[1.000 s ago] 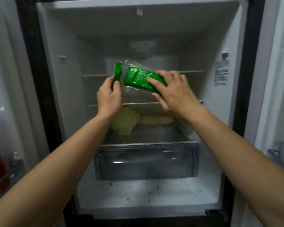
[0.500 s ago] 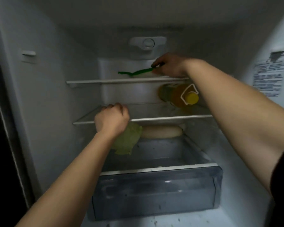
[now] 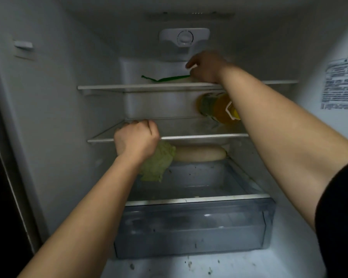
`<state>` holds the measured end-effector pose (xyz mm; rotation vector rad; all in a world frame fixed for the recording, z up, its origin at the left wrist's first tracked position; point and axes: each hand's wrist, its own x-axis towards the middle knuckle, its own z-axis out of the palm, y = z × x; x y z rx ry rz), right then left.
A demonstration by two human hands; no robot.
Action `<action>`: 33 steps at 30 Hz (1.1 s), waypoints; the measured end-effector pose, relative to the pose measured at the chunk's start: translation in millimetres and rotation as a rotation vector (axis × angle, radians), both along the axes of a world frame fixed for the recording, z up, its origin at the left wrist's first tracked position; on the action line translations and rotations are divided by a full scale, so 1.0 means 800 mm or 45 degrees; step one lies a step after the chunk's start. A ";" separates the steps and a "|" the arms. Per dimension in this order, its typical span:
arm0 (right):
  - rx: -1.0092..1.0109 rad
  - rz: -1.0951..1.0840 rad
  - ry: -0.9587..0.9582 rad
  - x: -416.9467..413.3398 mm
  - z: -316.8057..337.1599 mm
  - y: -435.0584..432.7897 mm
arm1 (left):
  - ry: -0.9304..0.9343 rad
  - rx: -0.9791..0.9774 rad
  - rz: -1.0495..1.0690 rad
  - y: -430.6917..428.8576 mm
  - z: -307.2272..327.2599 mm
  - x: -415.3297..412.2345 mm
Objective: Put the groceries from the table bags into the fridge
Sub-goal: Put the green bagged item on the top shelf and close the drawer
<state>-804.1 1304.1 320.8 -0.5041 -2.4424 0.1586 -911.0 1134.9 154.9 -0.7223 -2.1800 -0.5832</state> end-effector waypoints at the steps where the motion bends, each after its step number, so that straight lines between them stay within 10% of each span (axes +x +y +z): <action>1: -0.017 0.005 0.163 0.009 -0.005 -0.004 | 0.025 0.006 -0.003 -0.002 -0.002 0.002; 10: 0.013 0.236 1.008 0.092 -0.238 -0.065 | 0.170 0.198 -0.194 -0.031 -0.084 0.042; 16: -0.450 0.103 0.628 0.124 -0.434 -0.065 | 0.039 -0.020 -0.349 -0.062 -0.210 0.084; 22: 0.144 -0.029 -0.031 0.142 -0.510 -0.062 | -0.235 -0.544 -0.254 -0.072 -0.285 0.080; 33: 0.137 -0.161 0.037 0.171 -0.504 -0.084 | -0.177 -0.291 -0.248 -0.094 -0.299 0.125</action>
